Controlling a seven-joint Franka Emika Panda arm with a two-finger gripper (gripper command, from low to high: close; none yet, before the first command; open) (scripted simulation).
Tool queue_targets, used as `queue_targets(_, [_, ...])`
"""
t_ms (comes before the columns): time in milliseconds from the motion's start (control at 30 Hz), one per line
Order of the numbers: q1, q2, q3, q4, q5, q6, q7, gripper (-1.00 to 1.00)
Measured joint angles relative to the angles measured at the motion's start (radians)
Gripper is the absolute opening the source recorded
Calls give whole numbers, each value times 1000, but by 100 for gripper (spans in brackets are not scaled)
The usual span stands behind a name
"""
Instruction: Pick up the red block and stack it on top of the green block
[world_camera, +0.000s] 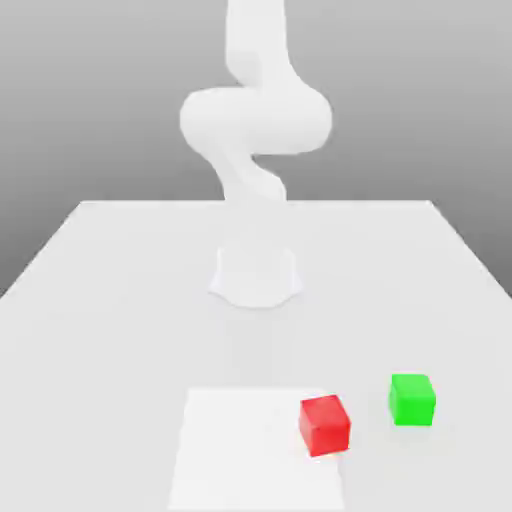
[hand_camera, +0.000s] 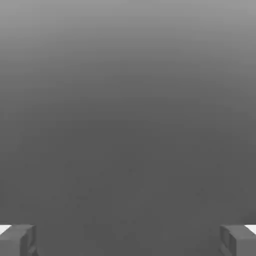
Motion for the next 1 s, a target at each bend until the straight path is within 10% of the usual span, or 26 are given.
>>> queue_targets(867, [130,951,52,-336,-68,570,19,0])
queue_targets(900, [136,979,44,-332,-74,594,23,-100])
queue_targets(1000, [136,979,45,-332,-75,595,24,-100])
